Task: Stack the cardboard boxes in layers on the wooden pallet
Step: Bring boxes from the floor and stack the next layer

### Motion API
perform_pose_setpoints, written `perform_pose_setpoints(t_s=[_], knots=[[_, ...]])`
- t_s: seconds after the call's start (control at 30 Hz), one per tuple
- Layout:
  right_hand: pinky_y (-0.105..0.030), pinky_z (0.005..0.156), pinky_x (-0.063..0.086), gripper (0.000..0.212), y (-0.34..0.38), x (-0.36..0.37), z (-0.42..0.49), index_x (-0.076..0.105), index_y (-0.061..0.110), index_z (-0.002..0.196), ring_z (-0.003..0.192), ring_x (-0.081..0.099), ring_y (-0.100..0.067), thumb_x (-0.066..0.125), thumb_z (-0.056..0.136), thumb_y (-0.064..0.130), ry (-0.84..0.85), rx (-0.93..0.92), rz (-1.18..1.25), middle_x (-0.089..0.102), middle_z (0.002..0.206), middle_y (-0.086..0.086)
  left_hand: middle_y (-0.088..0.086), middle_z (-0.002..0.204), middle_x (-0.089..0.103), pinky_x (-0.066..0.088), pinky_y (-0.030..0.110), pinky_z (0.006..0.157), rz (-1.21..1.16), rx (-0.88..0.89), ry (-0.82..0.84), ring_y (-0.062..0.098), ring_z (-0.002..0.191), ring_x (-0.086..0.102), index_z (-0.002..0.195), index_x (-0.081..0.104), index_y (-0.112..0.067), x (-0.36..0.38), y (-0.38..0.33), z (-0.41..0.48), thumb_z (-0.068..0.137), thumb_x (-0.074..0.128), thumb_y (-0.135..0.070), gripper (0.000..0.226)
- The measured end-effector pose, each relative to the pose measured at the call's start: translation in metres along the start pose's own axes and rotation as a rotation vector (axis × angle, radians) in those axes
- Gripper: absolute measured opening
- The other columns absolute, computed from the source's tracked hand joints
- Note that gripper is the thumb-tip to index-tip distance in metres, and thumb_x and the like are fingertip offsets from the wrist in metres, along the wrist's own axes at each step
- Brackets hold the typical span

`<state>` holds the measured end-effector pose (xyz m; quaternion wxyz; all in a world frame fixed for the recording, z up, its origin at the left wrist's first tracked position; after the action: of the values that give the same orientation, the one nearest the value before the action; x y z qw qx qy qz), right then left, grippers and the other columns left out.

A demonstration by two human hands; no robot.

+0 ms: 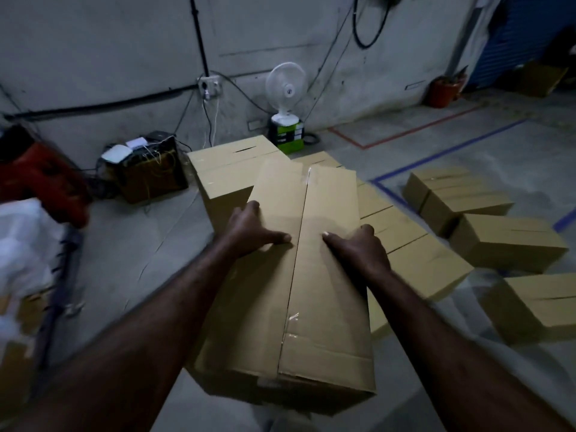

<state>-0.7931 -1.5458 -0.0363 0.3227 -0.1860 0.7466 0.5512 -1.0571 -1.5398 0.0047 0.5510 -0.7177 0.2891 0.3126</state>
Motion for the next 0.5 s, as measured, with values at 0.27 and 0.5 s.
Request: perform_pose_setpoints(t_s=[0.27, 0.5], knots=[[-0.043, 0.085, 0.054, 0.096, 0.045, 0.100, 0.097, 0.046, 0.012, 0.128, 0.107, 0.062, -0.032, 0.068, 0.063, 0.078, -0.043, 0.115, -0.001, 0.061, 0.124, -0.011, 0.012, 0.150, 0.039, 0.050, 0.044, 0.095, 0.138, 0.050, 0.092, 0.028, 0.127, 0.046, 0.149, 0.033, -0.017, -0.016, 0.046, 0.153, 0.062, 0.086, -0.060, 0.111], [-0.037, 0.073, 0.051, 0.084, 0.072, 0.173, 0.172, 0.046, 0.013, 0.120, 0.094, 0.060, -0.028, 0.068, 0.068, 0.075, -0.066, 0.256, 0.018, 0.062, 0.115, -0.008, 0.012, 0.148, 0.038, 0.050, 0.051, 0.097, 0.219, 0.091, 0.175, 0.031, 0.128, 0.047, 0.147, 0.033, -0.022, -0.019, 0.072, 0.281, 0.058, 0.085, -0.064, 0.111]])
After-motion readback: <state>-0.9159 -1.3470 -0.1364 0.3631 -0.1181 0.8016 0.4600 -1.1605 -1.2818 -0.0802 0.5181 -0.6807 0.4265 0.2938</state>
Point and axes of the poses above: each hand's wrist, its own z-axis towards the middle knuckle, its own x-axis out of the palm, y = z × x, the point moved 7 cm from there along z, towards the middle knuckle
